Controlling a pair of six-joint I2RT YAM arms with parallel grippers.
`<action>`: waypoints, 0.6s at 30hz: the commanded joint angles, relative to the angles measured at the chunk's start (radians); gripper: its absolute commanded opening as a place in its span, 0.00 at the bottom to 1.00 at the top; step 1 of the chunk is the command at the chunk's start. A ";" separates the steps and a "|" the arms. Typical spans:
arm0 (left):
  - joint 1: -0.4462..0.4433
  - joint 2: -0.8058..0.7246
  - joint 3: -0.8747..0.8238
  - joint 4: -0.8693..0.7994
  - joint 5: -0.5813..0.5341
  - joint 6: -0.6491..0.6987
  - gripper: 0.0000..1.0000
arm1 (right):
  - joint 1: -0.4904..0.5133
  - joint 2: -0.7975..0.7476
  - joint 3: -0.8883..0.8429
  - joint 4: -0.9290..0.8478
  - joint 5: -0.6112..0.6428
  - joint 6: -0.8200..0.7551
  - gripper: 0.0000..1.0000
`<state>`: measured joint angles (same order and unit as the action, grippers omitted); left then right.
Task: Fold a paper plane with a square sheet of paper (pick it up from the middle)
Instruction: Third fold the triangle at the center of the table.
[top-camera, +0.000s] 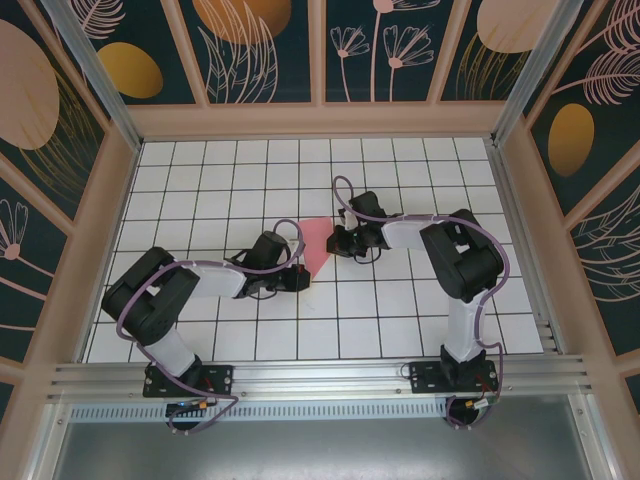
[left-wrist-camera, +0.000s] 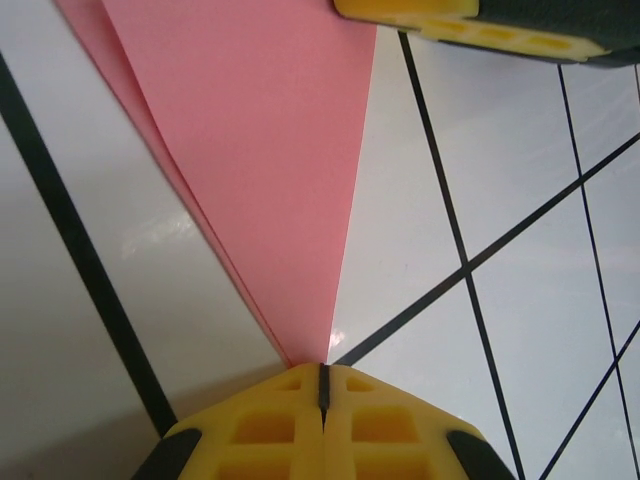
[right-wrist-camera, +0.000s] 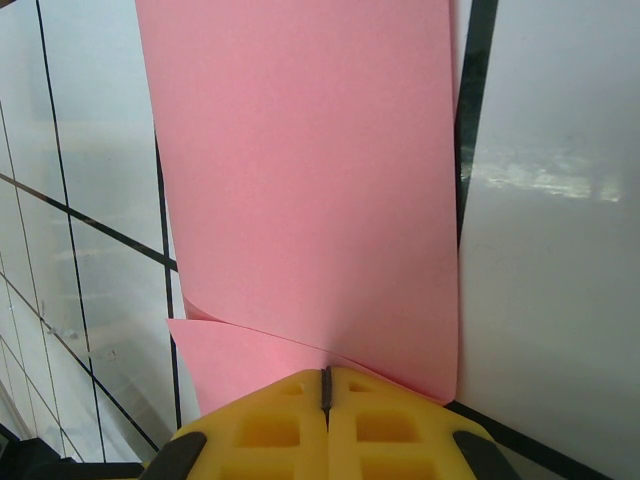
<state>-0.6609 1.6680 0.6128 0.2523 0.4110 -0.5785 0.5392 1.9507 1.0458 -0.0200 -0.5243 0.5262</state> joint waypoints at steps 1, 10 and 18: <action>-0.015 0.001 -0.044 -0.195 0.009 0.025 0.00 | 0.002 0.094 -0.031 -0.095 0.127 -0.003 0.00; -0.014 -0.093 0.021 -0.146 -0.140 -0.068 0.04 | 0.002 0.050 -0.015 -0.066 0.087 0.018 0.00; -0.015 -0.096 0.074 -0.019 -0.200 -0.146 0.06 | 0.002 -0.074 0.011 0.012 0.035 0.075 0.11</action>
<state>-0.6735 1.5654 0.6491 0.1810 0.2520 -0.6834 0.5396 1.9331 1.0473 -0.0196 -0.5163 0.5697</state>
